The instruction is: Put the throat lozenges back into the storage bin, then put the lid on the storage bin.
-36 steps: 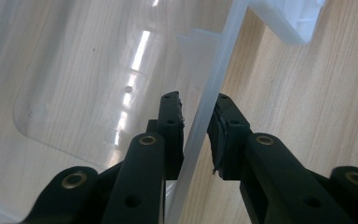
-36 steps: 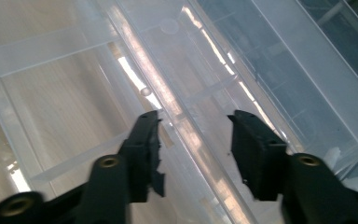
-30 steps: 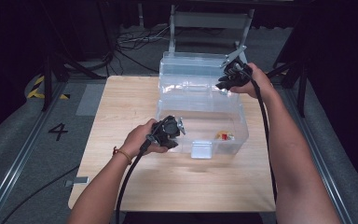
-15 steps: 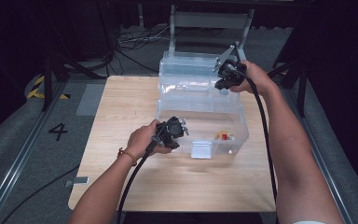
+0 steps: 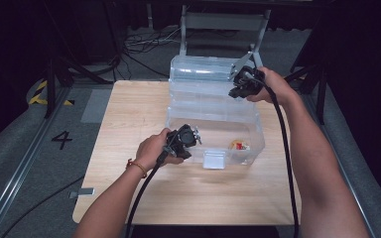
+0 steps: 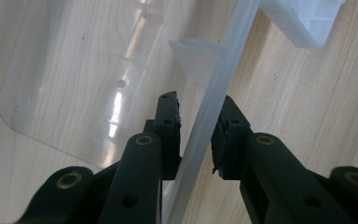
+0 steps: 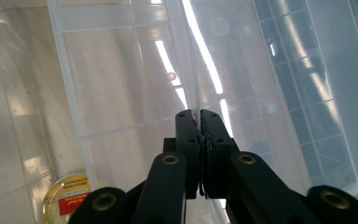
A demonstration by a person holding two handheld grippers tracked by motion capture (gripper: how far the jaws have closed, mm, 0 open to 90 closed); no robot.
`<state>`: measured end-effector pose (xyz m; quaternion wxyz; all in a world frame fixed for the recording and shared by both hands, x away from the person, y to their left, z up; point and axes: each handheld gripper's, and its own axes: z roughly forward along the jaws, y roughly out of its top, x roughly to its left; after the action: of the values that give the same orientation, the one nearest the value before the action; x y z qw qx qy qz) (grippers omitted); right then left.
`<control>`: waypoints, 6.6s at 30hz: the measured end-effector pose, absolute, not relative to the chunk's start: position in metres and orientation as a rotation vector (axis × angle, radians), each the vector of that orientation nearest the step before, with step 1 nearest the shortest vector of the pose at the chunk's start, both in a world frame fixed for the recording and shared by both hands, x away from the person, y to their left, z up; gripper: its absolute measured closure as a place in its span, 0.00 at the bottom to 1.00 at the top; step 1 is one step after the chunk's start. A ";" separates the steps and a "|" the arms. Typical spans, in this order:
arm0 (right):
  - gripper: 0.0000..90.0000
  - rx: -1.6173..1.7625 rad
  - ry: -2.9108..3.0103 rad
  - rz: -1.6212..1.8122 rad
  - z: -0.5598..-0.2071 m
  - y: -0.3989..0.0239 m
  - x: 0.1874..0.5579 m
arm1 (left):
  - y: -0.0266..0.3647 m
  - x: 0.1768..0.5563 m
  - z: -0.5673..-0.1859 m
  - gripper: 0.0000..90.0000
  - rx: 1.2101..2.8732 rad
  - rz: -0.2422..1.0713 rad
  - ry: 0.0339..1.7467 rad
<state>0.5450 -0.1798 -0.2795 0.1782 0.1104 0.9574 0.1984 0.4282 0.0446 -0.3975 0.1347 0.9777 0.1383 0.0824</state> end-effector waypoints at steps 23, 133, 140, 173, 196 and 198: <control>0.97 0.399 2.642 0.662 -0.282 -0.191 0.505 | 0.048 0.424 -0.399 0.81 2.803 0.254 0.376; 0.94 0.275 2.625 0.660 -0.296 -0.196 0.443 | 0.062 0.388 -0.357 0.90 2.551 0.432 0.262; 0.93 0.280 2.615 0.669 -0.297 -0.196 0.442 | 0.081 0.389 -0.350 1.00 2.454 0.418 0.306; 0.91 0.307 2.564 0.727 -0.302 -0.200 0.438 | 0.171 0.449 -0.328 1.00 2.034 0.471 0.643; 0.90 0.322 2.539 0.748 -0.304 -0.201 0.435 | 0.154 0.504 -0.307 1.00 1.884 0.459 0.680; 0.90 0.323 2.534 0.747 -0.305 -0.201 0.435 | 0.153 0.507 -0.306 1.00 1.887 0.463 0.672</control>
<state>0.4347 -0.2008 -0.3047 0.2375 0.1178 0.9249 0.2727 0.5074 0.1533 -0.3055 0.5165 0.7859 0.2800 0.1929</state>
